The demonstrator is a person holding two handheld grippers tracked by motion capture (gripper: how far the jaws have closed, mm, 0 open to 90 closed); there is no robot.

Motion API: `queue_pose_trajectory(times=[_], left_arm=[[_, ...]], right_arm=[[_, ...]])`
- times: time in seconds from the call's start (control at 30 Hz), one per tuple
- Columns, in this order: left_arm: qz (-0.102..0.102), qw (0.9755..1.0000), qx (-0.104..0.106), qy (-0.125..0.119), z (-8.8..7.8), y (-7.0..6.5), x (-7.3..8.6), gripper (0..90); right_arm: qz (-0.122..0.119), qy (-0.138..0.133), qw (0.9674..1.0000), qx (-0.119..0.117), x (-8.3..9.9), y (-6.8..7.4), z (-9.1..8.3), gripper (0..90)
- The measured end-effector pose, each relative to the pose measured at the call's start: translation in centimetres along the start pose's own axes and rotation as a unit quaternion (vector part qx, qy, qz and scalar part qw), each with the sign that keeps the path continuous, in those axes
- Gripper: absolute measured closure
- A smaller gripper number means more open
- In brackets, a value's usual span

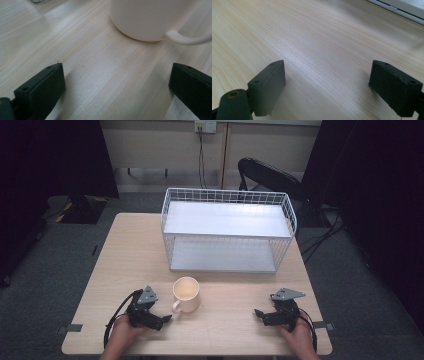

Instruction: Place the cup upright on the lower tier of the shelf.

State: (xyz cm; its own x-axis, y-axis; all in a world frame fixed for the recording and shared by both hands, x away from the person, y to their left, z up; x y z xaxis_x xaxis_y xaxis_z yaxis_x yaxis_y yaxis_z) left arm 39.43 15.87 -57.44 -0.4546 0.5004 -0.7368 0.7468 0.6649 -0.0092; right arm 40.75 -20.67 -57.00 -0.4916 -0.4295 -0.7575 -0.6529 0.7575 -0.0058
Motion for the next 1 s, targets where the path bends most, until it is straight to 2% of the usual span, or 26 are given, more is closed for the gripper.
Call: queue_pose_trajectory(times=[0.23,0.3,0.33,0.37,0.47,0.63,0.67,0.83,0.87,0.93,1.0], left_arm=[[-0.005,0.9999,-0.003,0.012,-0.4,0.3,0.3,0.5],[-0.005,0.9999,-0.005,0.015,-0.6,0.4,0.3,6.2],[-0.002,0.9999,-0.003,0.016,-0.9,0.5,0.3,6.2],[-0.003,0.9999,-0.003,0.014,-1.1,0.5,0.3,17.5],[-0.007,0.9994,-0.013,0.03,-1.5,0.9,0.6,15.6],[-0.013,0.999,-0.011,0.041,-2.3,1.3,0.3,16.3],[-0.019,0.9991,-0.006,0.037,-2.5,1.3,0.0,16.3],[-0.016,0.9992,-0.003,0.036,-3.1,1.2,-0.8,16.8],[-0.017,0.9992,0.003,0.035,-3.3,1.0,-1.0,17.5],[-0.031,0.9989,0.014,0.033,-3.6,0.7,-1.6,17.8],[-0.035,0.9988,0.018,0.03,-3.8,0.6,-2.1,17.8]], right_arm=[[0.0,0.0,1.0,0.001,0.0,0.0,0.0,12.8],[0.001,0.001,1.0,0.001,0.0,0.0,0.1,12.8],[0.002,0.001,1.0,0.002,0.0,-0.1,0.1,12.8],[0.002,0.001,1.0,0.002,-0.1,-0.1,0.1,12.8],[0.002,0.001,1.0,0.002,-0.1,-0.1,0.1,12.8],[0.002,0.0,1.0,0.002,-0.1,-0.1,0.2,12.8],[0.002,0.001,1.0,0.002,-0.1,-0.1,0.1,12.8],[0.002,0.001,1.0,0.002,-0.1,-0.1,0.1,12.8],[0.003,0.001,1.0,0.002,-0.1,-0.1,0.1,12.8],[0.002,0.001,1.0,0.002,-0.1,-0.1,0.1,12.8],[0.002,0.0,1.0,0.002,-0.1,-0.1,0.2,12.8]])
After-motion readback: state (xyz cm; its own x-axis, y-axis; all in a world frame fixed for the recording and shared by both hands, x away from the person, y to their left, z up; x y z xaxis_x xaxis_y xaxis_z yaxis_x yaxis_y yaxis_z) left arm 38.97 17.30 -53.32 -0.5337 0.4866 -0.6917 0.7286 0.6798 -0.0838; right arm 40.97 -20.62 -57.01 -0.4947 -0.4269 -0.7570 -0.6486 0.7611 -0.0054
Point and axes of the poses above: each handheld gripper's, and its own axes: z roughly forward along the jaws, x roughly out of its underside, y roughly to its left, the point moved 10 cm from there along z, roughly forward along the jaws, and after that the axes turned 2 degrees about -y, right-handed, at the moved point
